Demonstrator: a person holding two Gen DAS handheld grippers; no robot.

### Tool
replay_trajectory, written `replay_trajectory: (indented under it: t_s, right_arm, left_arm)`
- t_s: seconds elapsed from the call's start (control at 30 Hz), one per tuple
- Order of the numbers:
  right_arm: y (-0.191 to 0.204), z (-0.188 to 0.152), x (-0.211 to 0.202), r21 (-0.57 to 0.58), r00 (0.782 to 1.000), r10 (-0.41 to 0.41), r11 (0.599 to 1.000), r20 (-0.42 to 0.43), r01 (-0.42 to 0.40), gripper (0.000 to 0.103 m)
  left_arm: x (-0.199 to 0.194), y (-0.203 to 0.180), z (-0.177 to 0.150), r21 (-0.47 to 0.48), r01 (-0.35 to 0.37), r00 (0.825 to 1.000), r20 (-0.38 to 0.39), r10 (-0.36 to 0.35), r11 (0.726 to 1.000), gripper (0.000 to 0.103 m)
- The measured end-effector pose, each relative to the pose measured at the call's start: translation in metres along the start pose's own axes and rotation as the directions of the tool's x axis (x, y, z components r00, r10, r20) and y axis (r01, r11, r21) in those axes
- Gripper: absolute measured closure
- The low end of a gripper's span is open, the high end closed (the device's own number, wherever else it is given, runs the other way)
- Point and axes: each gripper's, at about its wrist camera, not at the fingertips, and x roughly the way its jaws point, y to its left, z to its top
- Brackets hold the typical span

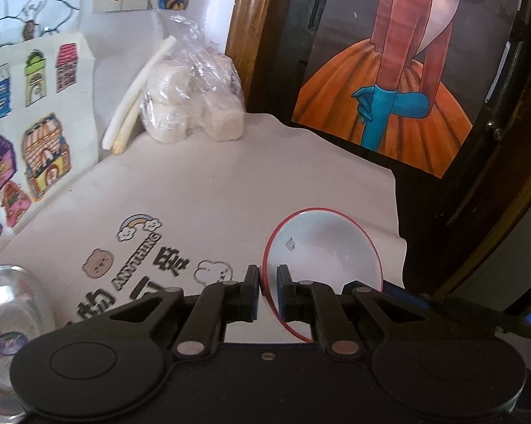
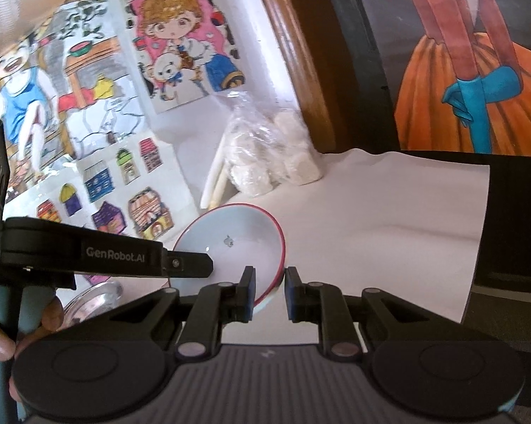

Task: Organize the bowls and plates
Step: 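Lift the white bowl with both tools and carry it toward the steel bowl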

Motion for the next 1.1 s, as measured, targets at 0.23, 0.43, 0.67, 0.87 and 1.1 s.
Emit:
replay_trajectory:
  t_s: [0.23,0.43,0.67,0.87,1.1]
  right_arm:
    - [0.022,-0.012,-0.014,-0.033,0.998,0.062,0.997,-0.019,-0.063,0.084]
    - [0.033,-0.017,-0.018,-0.037,0.994,0.103,0.994,-0.045,-0.105,0.084]
    - [0.041,-0.028,-0.017,-0.042,0.988,0.128,0.990,-0.086,-0.132,0.084]
    - [0.044,-0.032,-0.020,-0.046,0.986,0.138,0.989,-0.089,-0.142,0.084]
    - [0.043,-0.040,-0.022,-0.041,0.980,0.159,0.985,-0.119,-0.165,0.084]
  left_arm:
    - [-0.024,0.022,-0.025,-0.046,-0.005,1.000,0.008,0.005,0.999,0.093]
    - [-0.040,0.034,-0.039,-0.088,-0.009,1.000,0.018,0.011,0.996,0.093]
    - [-0.050,0.041,-0.048,-0.095,-0.035,0.999,0.030,0.038,0.995,0.093]
    - [-0.049,0.045,-0.059,-0.107,-0.031,0.999,0.014,0.032,0.994,0.093]
    - [-0.050,0.048,-0.074,-0.083,-0.040,0.999,-0.017,0.039,0.996,0.093]
